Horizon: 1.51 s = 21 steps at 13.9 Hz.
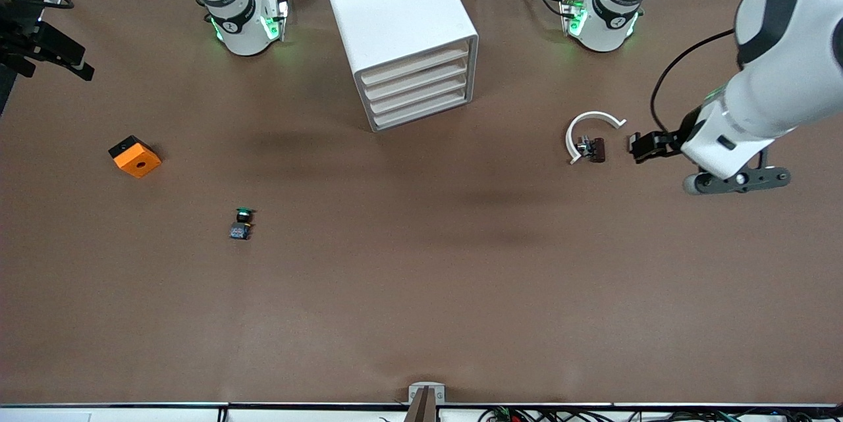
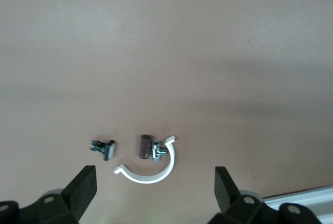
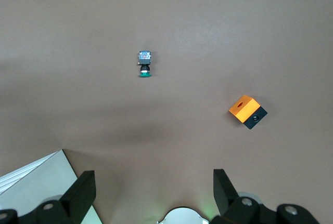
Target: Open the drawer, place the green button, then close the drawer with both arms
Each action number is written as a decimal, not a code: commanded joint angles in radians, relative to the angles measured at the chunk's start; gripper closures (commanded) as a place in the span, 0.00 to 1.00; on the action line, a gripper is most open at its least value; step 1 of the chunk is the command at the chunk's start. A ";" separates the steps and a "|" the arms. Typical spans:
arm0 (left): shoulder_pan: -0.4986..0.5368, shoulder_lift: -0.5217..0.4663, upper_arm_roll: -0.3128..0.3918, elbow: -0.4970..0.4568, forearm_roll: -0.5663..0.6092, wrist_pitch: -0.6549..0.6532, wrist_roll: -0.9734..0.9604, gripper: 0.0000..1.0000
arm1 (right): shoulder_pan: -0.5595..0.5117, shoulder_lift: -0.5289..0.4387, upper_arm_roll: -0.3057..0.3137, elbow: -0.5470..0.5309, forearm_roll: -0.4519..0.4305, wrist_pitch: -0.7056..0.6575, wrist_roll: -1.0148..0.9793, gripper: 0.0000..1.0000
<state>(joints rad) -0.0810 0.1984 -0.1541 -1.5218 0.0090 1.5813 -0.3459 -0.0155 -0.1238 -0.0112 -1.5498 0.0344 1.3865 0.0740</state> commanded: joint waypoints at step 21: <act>-0.390 0.529 -0.002 0.038 -0.473 0.250 -1.189 0.00 | -0.009 0.068 0.011 0.027 0.007 0.026 0.010 0.00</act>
<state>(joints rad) -0.4427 0.7196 -0.1603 -1.5050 -0.4093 1.8315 -1.4369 -0.0156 -0.0987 -0.0099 -1.5482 0.0343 1.4010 0.0744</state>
